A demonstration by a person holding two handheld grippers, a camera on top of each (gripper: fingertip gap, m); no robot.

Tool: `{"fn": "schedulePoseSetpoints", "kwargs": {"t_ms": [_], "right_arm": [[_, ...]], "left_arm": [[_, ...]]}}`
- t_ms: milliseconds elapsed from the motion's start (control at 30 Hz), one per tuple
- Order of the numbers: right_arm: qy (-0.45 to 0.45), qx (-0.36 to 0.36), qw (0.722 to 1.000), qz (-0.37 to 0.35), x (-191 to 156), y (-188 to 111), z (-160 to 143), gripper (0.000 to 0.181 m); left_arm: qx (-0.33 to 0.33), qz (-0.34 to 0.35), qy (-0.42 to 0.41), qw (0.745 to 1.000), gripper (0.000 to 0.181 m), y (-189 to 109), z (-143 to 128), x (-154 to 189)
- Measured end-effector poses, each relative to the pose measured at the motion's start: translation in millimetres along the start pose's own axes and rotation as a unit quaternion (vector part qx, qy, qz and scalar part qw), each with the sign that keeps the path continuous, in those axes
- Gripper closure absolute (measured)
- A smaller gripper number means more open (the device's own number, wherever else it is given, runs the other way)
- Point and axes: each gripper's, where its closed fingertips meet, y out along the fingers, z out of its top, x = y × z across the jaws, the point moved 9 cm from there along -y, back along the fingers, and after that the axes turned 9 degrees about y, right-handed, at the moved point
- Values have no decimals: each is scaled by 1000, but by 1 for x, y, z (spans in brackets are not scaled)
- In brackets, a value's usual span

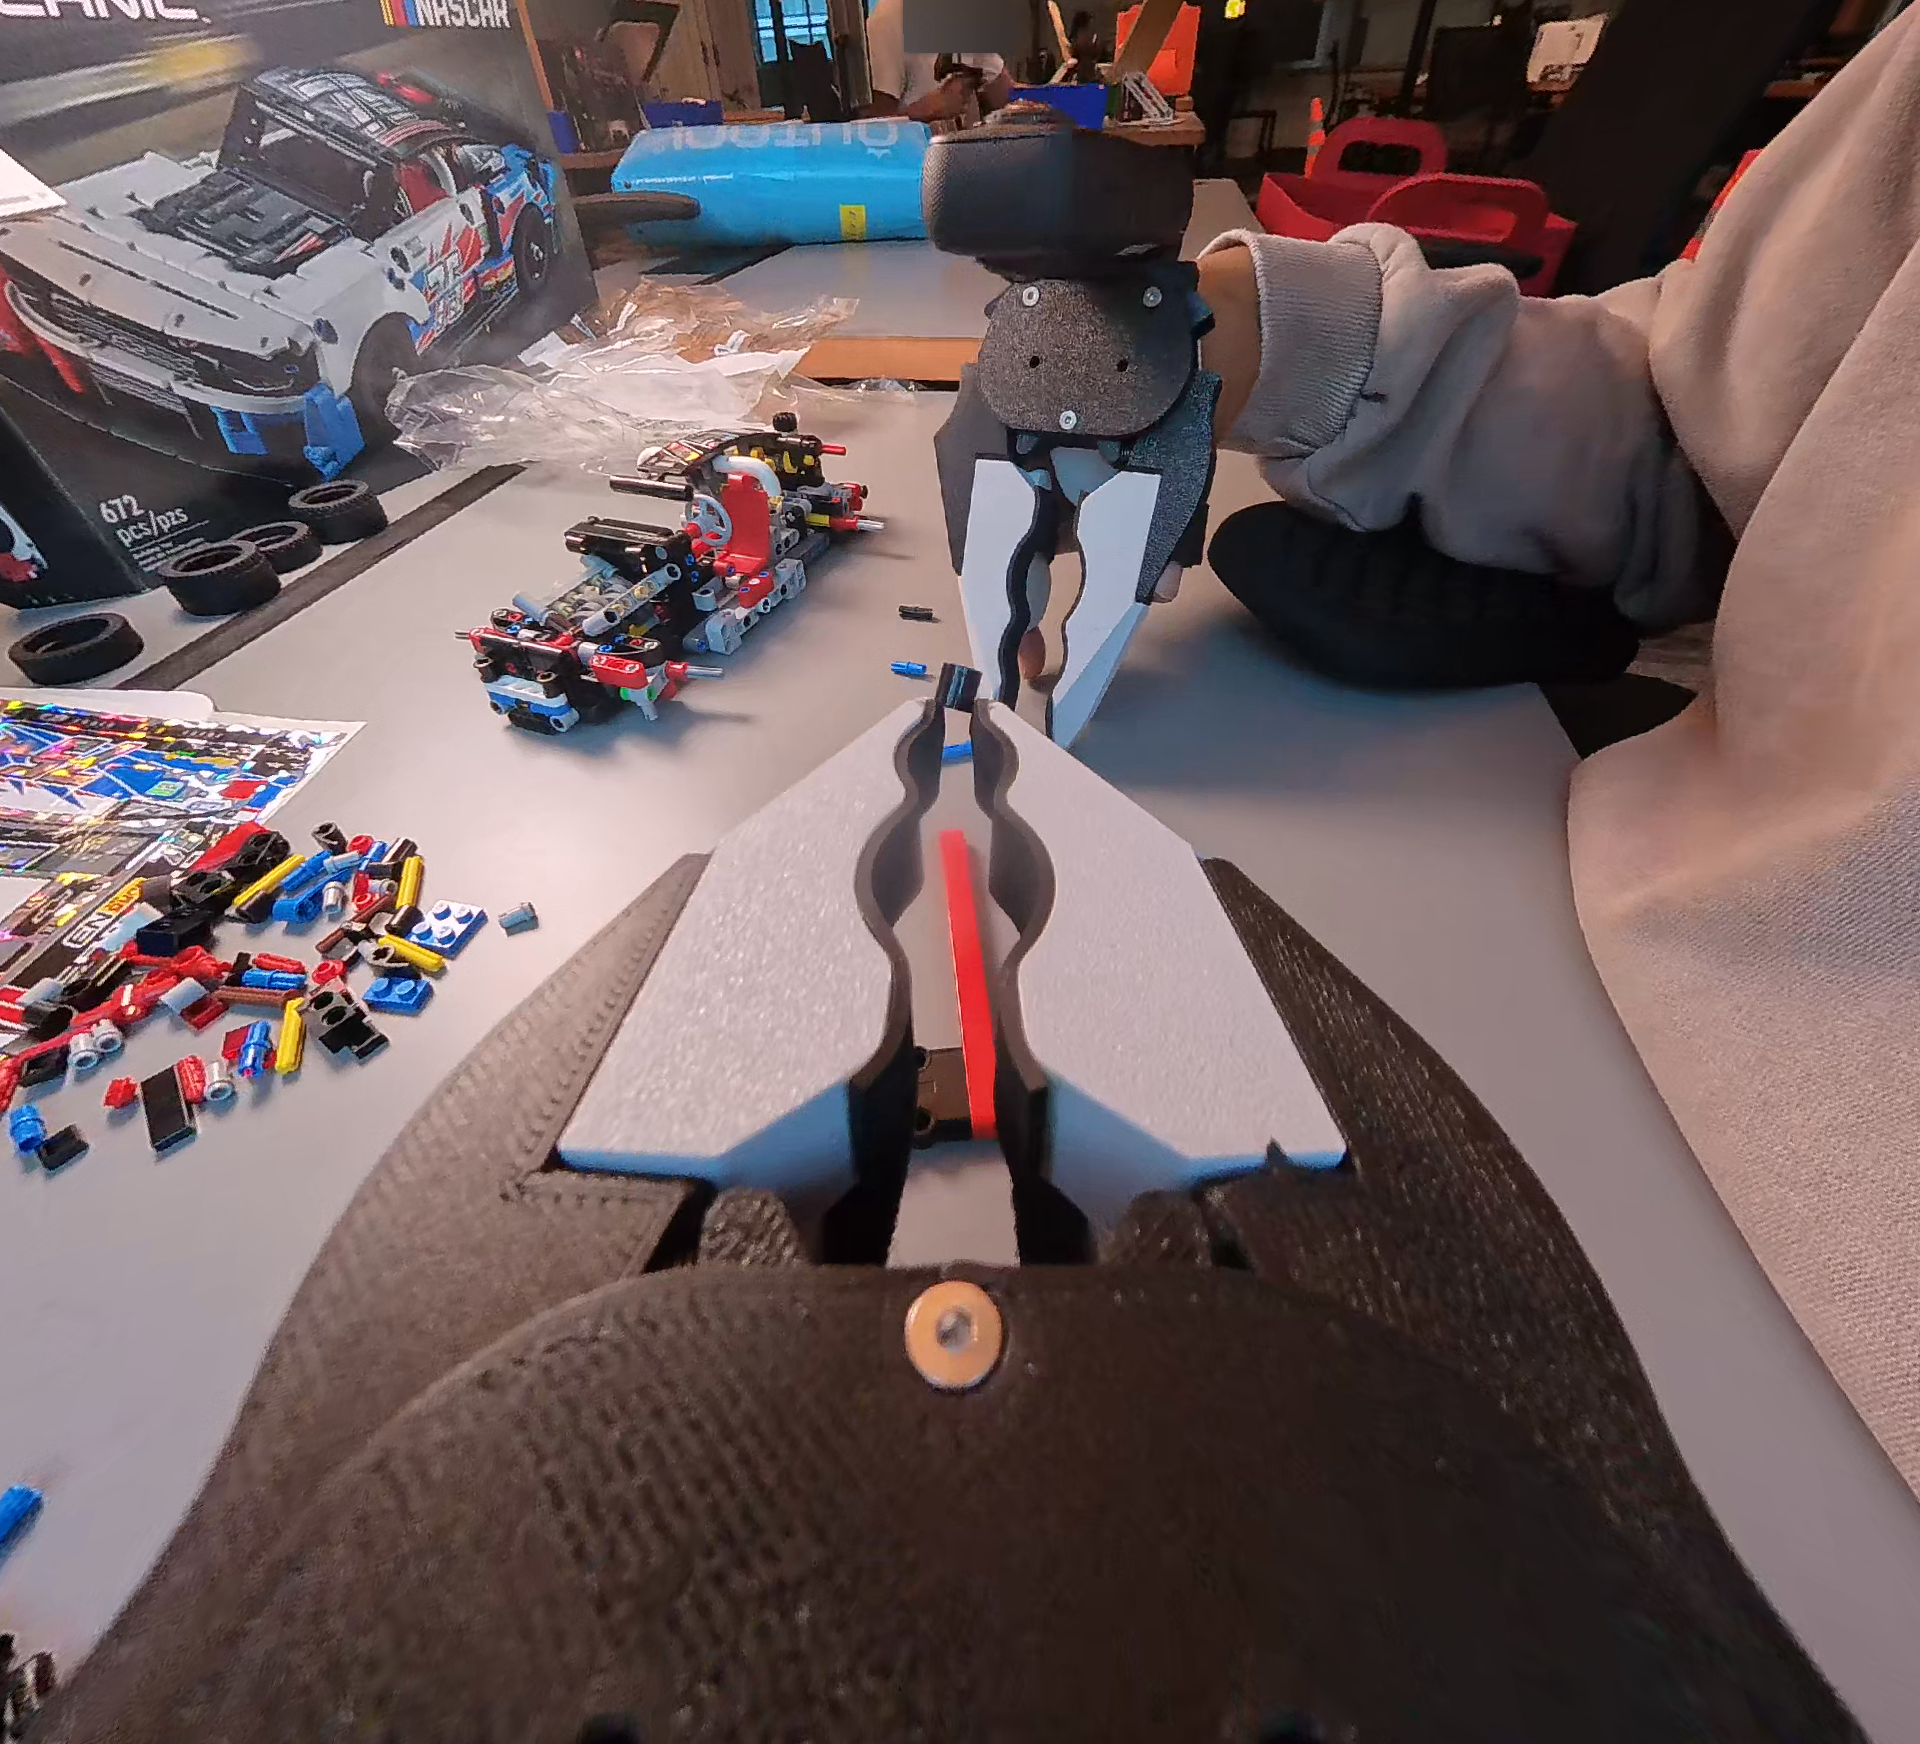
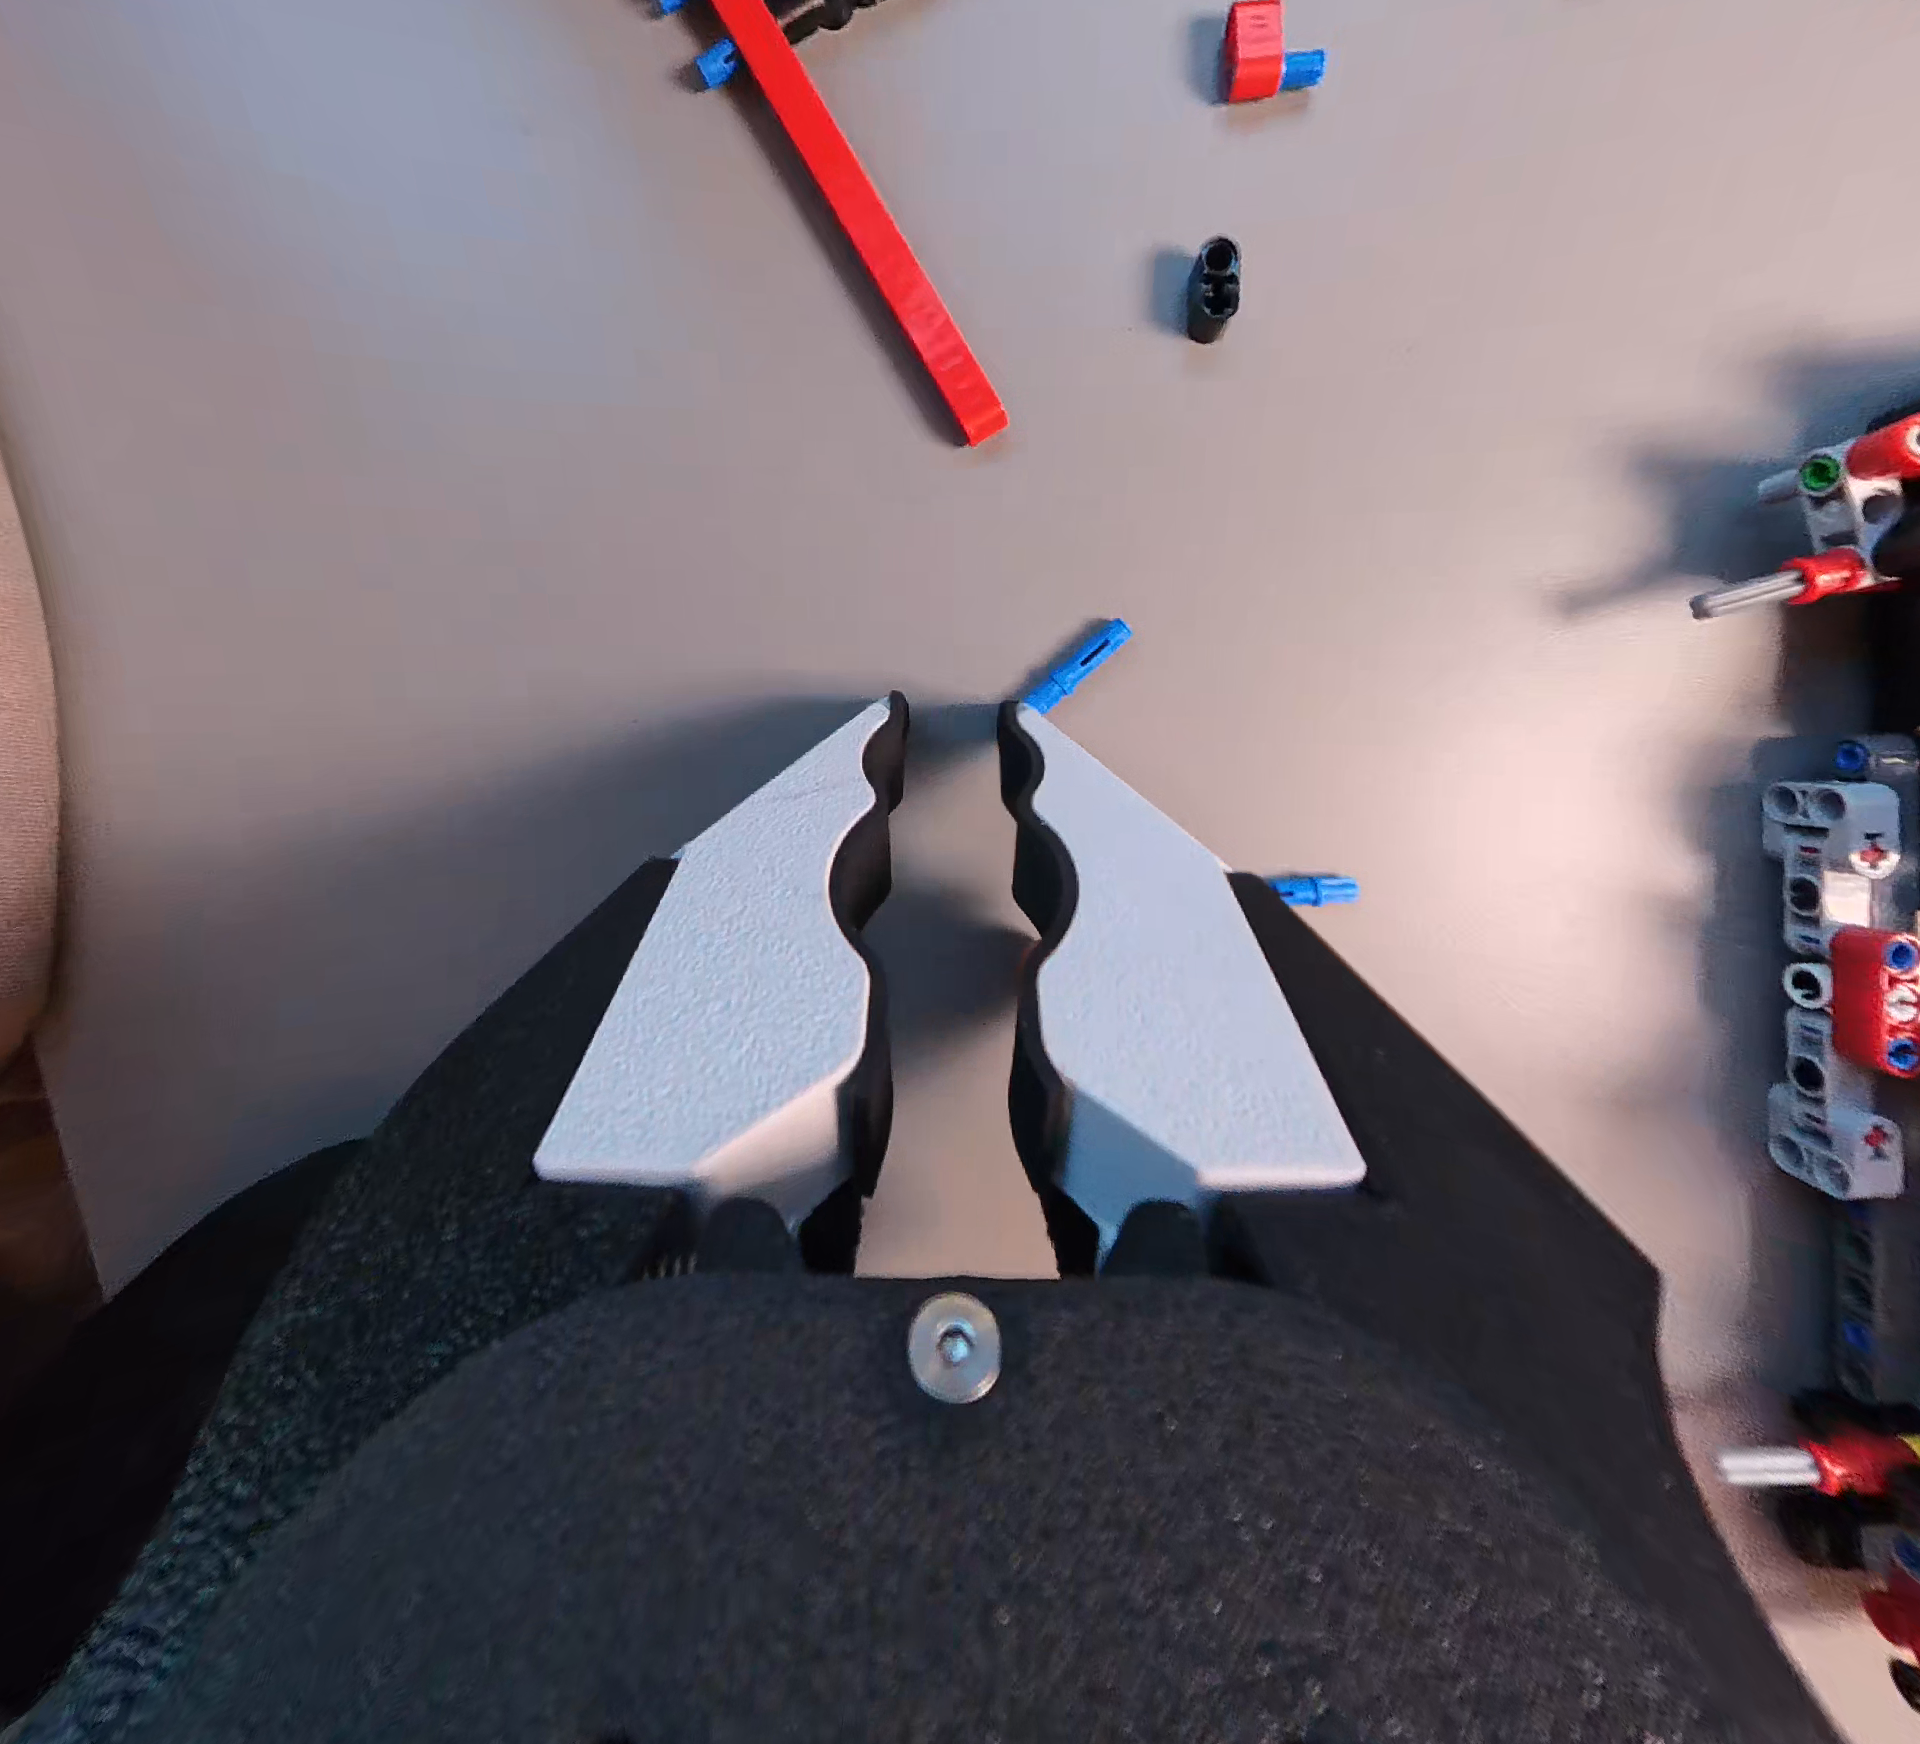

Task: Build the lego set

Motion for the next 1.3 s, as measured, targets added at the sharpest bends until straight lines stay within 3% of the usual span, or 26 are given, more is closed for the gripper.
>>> {"fn": "schedulePoseSetpoints", "kwargs": {"t_ms": [200,400,600,833,1067,1300], "right_arm": [[-43,37,998,16,-6,4,8,165],[-2,62,998,-16,12,-27,0,172],[-17,9,999,-36,13,-7,-7,181],[-38,25,999,-29,7,4,5,181],[-49,86,995,-24,9,-5,13,174],[-77,53,995,-30,20,5,11,163]], "left_arm": [[0,1,3,1000,178,-1,1,0],[1,3,3,1000,178,-1,1,0],[-3,1,4,1000,178,1,0,1],[-4,2,6,1000,178,0,0,1],[-4,2,8,1000,178,0,1,1],[-7,-2,13,1000,178,0,1,3]]}}
